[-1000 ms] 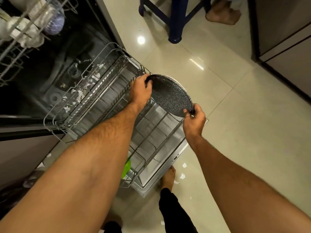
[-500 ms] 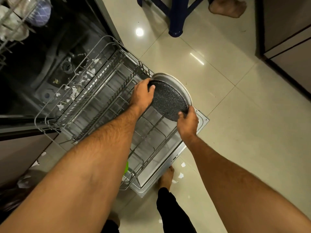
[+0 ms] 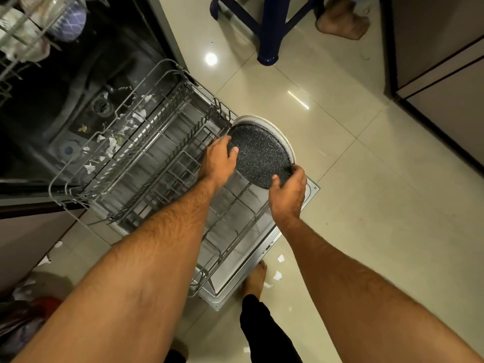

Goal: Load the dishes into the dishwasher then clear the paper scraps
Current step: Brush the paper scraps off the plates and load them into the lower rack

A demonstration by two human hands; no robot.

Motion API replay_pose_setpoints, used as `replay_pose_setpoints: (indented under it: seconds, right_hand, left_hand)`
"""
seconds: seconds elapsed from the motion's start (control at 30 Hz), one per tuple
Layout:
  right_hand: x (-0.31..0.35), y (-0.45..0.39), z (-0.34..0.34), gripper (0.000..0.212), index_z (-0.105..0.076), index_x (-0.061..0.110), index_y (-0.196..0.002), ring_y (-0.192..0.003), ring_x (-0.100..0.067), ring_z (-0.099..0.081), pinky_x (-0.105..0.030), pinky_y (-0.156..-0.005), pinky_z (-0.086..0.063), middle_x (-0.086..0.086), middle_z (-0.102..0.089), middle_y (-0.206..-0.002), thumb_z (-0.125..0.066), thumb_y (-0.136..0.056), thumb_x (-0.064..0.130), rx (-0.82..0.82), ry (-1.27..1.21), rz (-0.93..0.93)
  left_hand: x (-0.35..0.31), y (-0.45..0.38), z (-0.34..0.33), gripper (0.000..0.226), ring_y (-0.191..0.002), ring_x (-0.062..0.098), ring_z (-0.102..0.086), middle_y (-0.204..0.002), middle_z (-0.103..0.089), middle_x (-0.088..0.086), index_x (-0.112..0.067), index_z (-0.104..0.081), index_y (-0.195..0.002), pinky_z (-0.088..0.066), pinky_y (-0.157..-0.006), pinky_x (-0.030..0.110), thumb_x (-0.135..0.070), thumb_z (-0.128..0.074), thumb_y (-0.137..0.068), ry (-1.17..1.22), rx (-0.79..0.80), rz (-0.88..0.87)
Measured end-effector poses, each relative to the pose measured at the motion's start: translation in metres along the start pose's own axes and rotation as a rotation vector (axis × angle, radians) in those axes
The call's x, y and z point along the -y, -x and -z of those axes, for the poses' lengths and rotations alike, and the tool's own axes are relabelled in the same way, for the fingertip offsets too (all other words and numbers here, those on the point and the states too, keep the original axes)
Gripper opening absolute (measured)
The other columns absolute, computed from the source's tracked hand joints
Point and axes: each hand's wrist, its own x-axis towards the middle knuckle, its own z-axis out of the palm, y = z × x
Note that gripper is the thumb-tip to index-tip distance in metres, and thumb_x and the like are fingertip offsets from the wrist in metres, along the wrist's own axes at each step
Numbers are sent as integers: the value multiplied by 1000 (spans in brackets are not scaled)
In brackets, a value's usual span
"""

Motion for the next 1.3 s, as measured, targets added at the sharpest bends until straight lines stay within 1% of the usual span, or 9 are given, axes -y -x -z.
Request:
replay_pose_setpoints:
  seconds: [0.1, 0.2, 0.27, 0.33, 0.4, 0.5, 0.87, 1.1, 1.3]
  right_hand:
    - [2, 12, 1, 51, -45, 8, -142, -127, -22, -52, -36, -111, -43, -6, -52, -138, -66, -97, 19, -14, 40, 13]
    - [3, 32, -1, 52, -45, 8, -144, -129, -23, -50, -36, -113, -41, -8, -51, -140, -65, -97, 20, -8, 81, 42]
    - [5, 52, -7, 50, -46, 9, -143, -129, -24, -49, -36, -111, -40, -9, -51, -140, -65, -98, 20, 10, 104, 86]
    - [10, 74, -13, 49, -46, 9, -143, -130, -25, -49, -34, -111, -39, -9, -51, -141, -63, -99, 20, 28, 118, 138]
    - [17, 100, -20, 48, -45, 9, -143, -131, -24, -48, -30, -110, -36, -10, -50, -142, -62, -99, 20, 55, 139, 211]
    - [30, 137, -31, 47, -46, 7, -142, -131, -27, -46, -34, -113, -36, -11, -49, -140, -60, -99, 19, 117, 202, 366]
    - [146, 317, -37, 64, -30, 4, -155, -148, -39, -27, -50, -122, -27, -24, -30, -158, -48, -104, 38, 245, 643, 995]
    - [244, 459, -42, 68, -35, 3, -154, -146, -41, -34, -54, -119, -32, -26, -37, -156, -54, -100, 40, 218, 704, 1347]
    - [326, 565, -54, 67, -42, 0, -149, -141, -44, -40, -57, -115, -36, -28, -42, -151, -64, -95, 33, 189, 603, 1491]
  left_hand:
    - [8, 16, 4, 40, -107, 4, -44, -137, -57, 3, -12, -51, -142, -35, -75, 9, -23, -52, -103, -32, -26, -8]
    - [20, 35, 13, 38, -103, 7, -52, -134, -56, 0, -14, -52, -140, -35, -65, 11, -24, -52, -103, -91, -47, -27]
    - [32, 53, 28, 41, -106, 13, -58, -135, -55, 2, -14, -48, -143, -48, -71, 20, -26, -50, -104, -148, -67, -43]
    - [48, 72, 44, 45, -116, 22, -57, -140, -52, 8, -11, -44, -145, -53, -90, 35, -29, -48, -104, -265, -83, -92]
    - [67, 97, 64, 49, -129, 31, -50, -145, -49, 13, -6, -43, -146, -43, -108, 44, -31, -46, -104, -381, -100, -137]
    - [99, 134, 98, 52, -133, 34, -48, -143, -51, 18, -2, -46, -143, -31, -118, 45, -30, -52, -100, -504, -161, -189]
    - [183, 309, 293, 61, -141, 33, -40, -146, -49, 19, 1, -43, -145, -24, -123, 46, -37, -53, -98, -661, -380, -62]
    - [209, 421, 410, 63, -143, 34, -39, -148, -47, 22, 4, -41, -147, -25, -122, 47, -39, -42, -100, -583, -586, 135]
    - [238, 490, 506, 63, -142, 34, -39, -146, -49, 22, 4, -43, -145, -25, -122, 47, -39, -40, -99, -532, -734, 188]
